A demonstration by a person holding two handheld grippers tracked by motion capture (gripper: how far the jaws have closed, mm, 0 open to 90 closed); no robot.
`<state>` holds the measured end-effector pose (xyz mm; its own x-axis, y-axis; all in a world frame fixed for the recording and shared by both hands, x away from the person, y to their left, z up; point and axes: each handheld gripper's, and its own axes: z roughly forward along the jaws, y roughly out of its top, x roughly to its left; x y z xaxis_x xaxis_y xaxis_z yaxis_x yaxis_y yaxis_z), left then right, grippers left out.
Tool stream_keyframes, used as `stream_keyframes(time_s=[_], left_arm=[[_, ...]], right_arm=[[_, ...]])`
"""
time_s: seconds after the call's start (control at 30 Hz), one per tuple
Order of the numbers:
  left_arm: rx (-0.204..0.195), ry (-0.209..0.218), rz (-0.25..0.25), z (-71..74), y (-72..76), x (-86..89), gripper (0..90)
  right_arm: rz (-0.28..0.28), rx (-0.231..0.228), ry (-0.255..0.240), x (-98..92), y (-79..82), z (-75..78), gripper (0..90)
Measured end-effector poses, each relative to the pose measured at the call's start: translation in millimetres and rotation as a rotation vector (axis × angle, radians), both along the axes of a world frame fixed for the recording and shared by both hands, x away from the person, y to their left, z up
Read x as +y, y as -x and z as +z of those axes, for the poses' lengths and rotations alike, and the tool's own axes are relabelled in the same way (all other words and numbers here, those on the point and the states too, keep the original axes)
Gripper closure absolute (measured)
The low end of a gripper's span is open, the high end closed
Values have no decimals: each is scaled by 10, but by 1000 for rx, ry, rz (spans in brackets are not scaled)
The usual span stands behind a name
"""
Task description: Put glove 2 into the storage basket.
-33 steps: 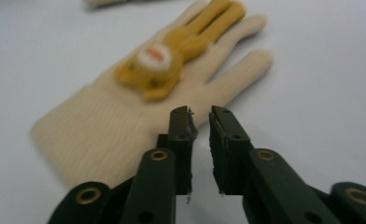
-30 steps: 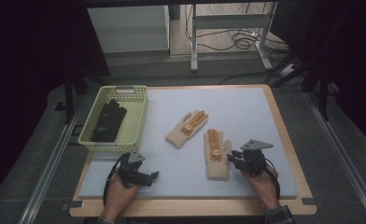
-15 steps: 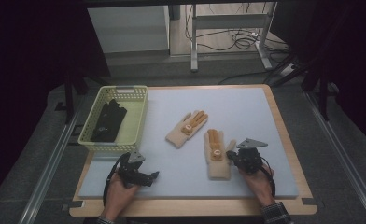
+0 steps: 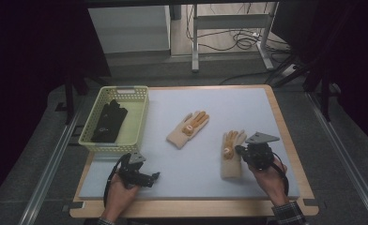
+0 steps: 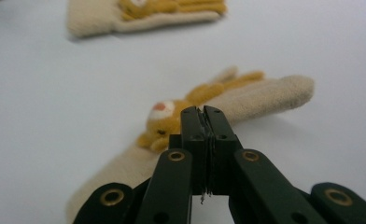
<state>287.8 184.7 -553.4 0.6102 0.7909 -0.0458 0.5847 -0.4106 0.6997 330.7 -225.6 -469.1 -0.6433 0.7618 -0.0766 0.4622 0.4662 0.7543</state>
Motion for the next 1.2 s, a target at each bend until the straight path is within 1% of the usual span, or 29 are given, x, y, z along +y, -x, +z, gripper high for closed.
stream_keyframes(time_s=[0.03,0.07,0.17,0.27,0.37,0.43,0.5,0.57,0.6,0.63,0.67,0.73,0.77,0.8,0.9,1.0,1.07,1.1,1.2], left_arm=[[-1,4,3,-2,1,-3,12],[-1,5,3,-2,1,-3,12],[-1,2,2,-1,1,-2,12],[-2,0,0,0,0,0,12],[-2,-1,0,0,0,0,12],[-2,-2,-2,1,0,2,12],[-2,-2,-2,0,1,2,12],[-2,-1,-1,0,1,1,13],[-2,-1,-1,0,1,1,13],[-2,-1,-1,0,1,1,13],[-2,-1,-1,0,1,1,13],[-2,-2,-1,1,1,2,13],[-2,-1,-1,1,1,1,13],[-2,-1,-1,0,1,1,13],[-1,0,0,0,2,0,13],[-1,0,0,0,2,0,13],[-1,0,0,0,2,0,13],[-1,0,0,0,2,0,13],[-1,0,0,0,2,0,13]], right_arm=[[0,0,0,0,0,0,870],[11,-2,5,51,-5,18,870],[53,-5,17,304,-33,69,868],[101,2,34,539,-58,66,862],[153,23,38,822,-89,-15,845],[178,36,37,954,-104,-79,819],[196,34,37,1051,-117,-124,774],[199,32,23,1076,-135,-129,766],[187,35,11,1055,-168,-126,755],[187,35,11,1055,-168,-126,755],[173,47,-8,1010,-218,-135,745],[165,52,-14,987,-241,-141,741],[153,59,-26,942,-291,-156,733],[153,59,-26,942,-291,-156,733],[133,60,-33,896,-373,-177,710],[117,54,-32,879,-477,-192,699],[106,54,-46,886,-562,-203,699],[104,59,-56,902,-620,-210,695],[96,64,-59,975,-765,-225,661]])
